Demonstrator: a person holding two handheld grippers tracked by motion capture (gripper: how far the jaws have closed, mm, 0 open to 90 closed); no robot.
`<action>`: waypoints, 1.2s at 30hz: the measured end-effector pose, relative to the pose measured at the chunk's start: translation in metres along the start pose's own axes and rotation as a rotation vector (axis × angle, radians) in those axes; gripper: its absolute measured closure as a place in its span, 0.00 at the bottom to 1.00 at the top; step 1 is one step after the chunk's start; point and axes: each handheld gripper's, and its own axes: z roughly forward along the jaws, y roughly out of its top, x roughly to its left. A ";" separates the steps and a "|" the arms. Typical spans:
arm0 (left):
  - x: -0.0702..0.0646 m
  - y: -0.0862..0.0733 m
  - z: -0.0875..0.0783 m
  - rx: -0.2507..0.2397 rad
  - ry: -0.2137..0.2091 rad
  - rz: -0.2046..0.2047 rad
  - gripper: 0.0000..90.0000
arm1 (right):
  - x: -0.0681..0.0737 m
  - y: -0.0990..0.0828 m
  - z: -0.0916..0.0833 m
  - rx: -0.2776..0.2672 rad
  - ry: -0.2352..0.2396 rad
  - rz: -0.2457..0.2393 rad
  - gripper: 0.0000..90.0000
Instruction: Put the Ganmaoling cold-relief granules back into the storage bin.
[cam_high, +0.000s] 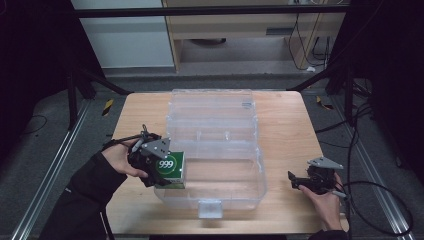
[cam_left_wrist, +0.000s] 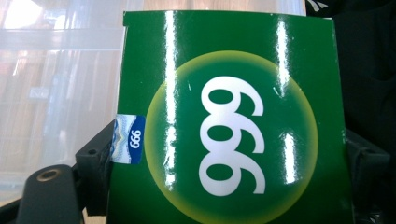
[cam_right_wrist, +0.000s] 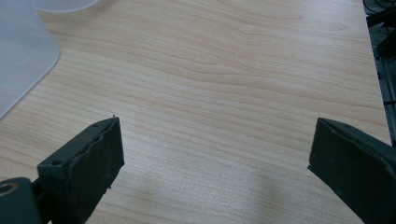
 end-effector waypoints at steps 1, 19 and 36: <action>0.001 0.001 0.001 0.005 -0.003 0.001 0.16 | 0.000 0.000 0.000 0.000 0.001 0.000 0.04; 0.005 -0.001 0.019 0.015 -0.022 0.012 0.16 | 0.000 0.000 0.001 0.002 0.001 -0.002 0.04; 0.006 -0.008 0.039 0.036 -0.038 0.004 0.16 | 0.000 -0.001 0.001 0.006 0.003 -0.001 0.04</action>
